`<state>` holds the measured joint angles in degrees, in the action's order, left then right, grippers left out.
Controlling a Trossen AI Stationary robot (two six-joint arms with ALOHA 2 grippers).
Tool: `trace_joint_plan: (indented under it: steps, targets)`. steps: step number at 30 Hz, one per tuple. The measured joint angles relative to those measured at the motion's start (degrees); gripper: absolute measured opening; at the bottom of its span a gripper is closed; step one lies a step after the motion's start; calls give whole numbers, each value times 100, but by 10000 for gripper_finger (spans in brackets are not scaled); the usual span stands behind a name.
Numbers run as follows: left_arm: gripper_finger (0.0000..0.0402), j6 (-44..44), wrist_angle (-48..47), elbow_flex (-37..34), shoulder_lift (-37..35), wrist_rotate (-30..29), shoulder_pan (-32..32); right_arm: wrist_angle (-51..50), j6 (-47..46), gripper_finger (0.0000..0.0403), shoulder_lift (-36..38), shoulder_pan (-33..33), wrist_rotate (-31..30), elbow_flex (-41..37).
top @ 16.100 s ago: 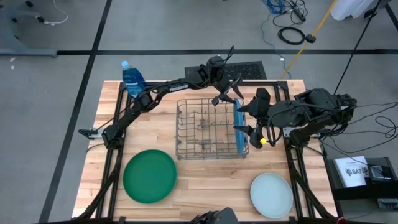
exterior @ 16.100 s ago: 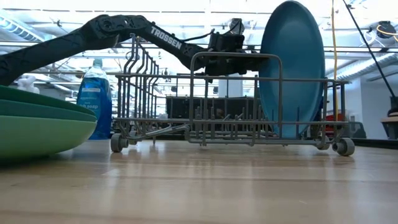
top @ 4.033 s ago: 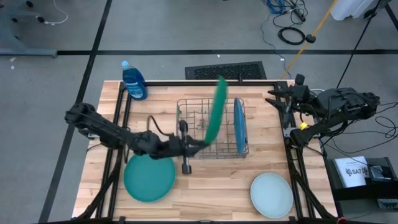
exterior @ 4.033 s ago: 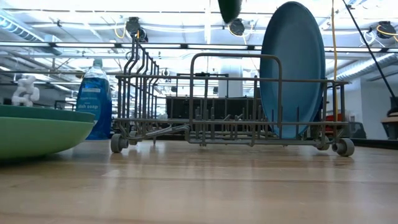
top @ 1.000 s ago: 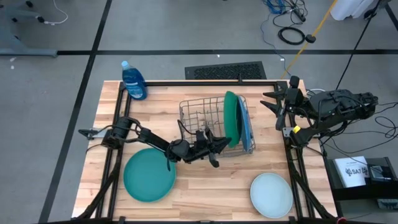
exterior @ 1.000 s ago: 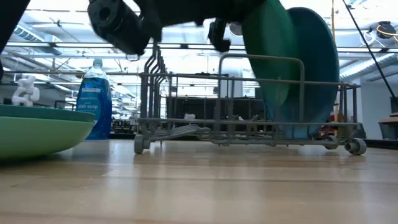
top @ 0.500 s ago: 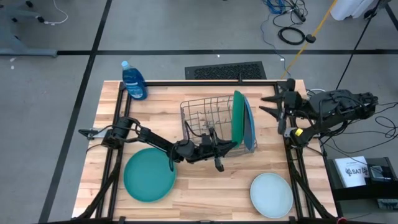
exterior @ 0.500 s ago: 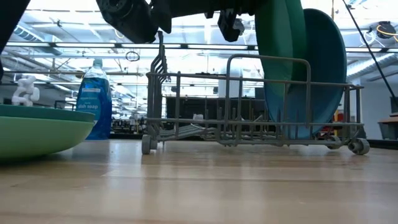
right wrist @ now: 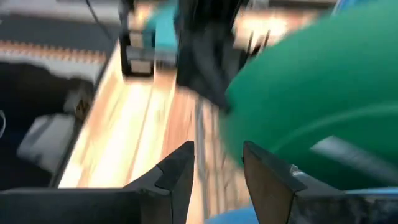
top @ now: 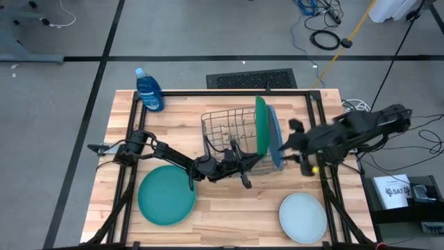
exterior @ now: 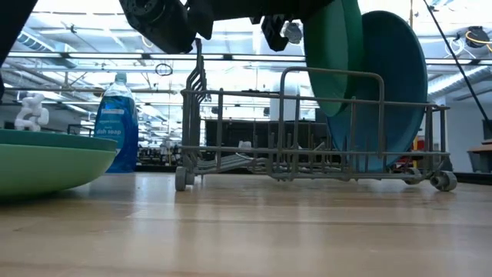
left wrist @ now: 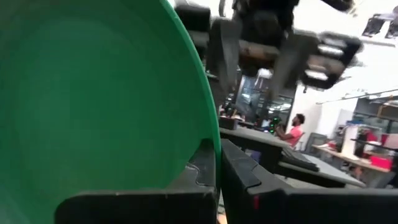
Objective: Sort dishes
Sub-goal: Put the dark green plate into the dish rack
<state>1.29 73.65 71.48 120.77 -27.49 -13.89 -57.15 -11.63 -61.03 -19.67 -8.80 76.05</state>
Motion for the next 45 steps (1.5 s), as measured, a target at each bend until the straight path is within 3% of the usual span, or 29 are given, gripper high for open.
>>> trace_joint_plan:
  steps: [12,16,20,26,30,37,45]
  targets:
    - [0,-59,-89,-2,0,-150,13,-2313,-2480,122,-1254,-645,-235,0]
    - [0,-62,-96,-2,0,-150,13,-2453,-3532,79,-1473,-925,-412,0]
    - [0,-62,-224,-4,0,-150,13,-2485,-4727,14,-1699,-1331,-970,0]
    - [0,-62,-387,-9,0,-150,13,-2444,-5940,6,-2203,-1664,-1197,0]
    - [0,-58,-386,-9,0,-150,13,-1970,-5850,2,-2574,-1722,-1223,-2]
    - [0,-56,-378,-11,0,-149,13,-481,-4315,3,-3009,-1701,-1801,-2]
    - [0,-40,-377,-13,0,-150,11,-806,-4141,4,-3208,-1422,-2283,-2]
